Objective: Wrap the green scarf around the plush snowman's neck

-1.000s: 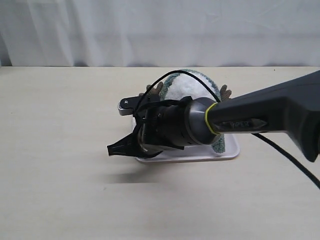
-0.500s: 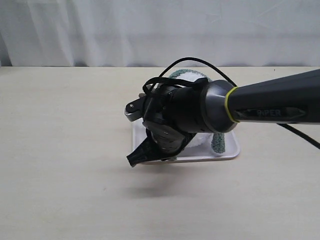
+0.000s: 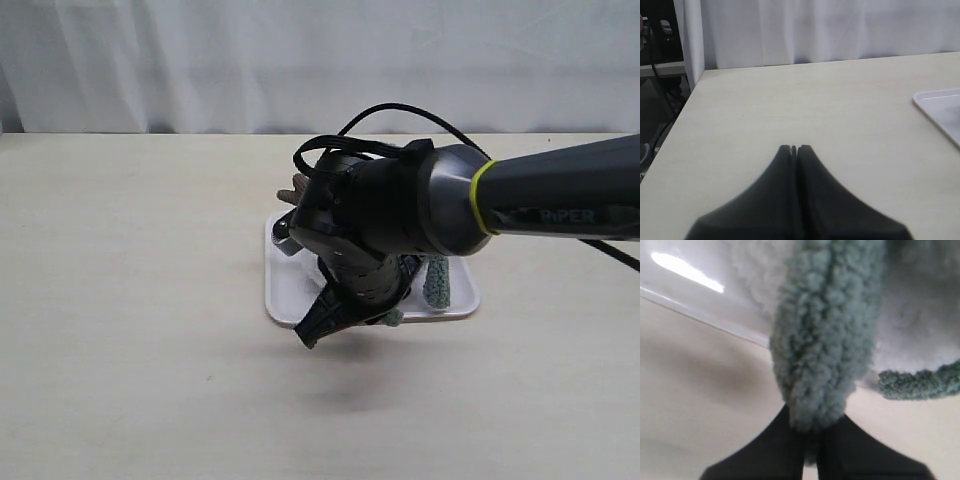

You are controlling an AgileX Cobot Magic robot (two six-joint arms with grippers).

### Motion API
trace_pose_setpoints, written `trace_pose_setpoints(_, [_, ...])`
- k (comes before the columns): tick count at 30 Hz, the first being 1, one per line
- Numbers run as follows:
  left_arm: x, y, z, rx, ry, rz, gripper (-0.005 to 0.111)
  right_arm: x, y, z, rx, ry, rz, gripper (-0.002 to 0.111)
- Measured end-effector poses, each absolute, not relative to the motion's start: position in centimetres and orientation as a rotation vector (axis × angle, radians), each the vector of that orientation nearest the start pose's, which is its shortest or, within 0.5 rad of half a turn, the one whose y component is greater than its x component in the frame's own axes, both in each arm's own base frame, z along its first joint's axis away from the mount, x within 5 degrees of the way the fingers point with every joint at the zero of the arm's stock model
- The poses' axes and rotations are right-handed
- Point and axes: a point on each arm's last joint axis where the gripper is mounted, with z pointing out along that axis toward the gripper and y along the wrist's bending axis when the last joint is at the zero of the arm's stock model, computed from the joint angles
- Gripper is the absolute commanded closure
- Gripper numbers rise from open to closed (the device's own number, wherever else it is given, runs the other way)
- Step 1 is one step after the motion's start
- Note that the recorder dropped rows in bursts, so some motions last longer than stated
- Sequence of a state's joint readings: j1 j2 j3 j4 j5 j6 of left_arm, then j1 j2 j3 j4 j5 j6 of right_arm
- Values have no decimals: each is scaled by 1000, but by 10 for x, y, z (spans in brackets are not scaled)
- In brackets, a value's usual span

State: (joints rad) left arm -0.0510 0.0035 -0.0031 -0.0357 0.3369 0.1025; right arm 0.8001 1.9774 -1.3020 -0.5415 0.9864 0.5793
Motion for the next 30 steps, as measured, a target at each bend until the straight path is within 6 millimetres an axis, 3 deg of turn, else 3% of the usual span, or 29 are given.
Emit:
trace_pose_setpoints(13, [54,-4,184,117,1817,2,107,287,232,167,-835,2708,-659,104])
trace_pose_setpoints(20, [54,-4,184,117,1817,2,107,281,229,148,-936,2667,-587,104])
trace_pose_setpoints(25, [54,-4,184,117,1817,2,107,281,230,147,-956,2653,-575,103])
trace_pose_setpoints(30, [54,-4,184,117,1817,2,107,281,230,147,-960,2651,-576,84])
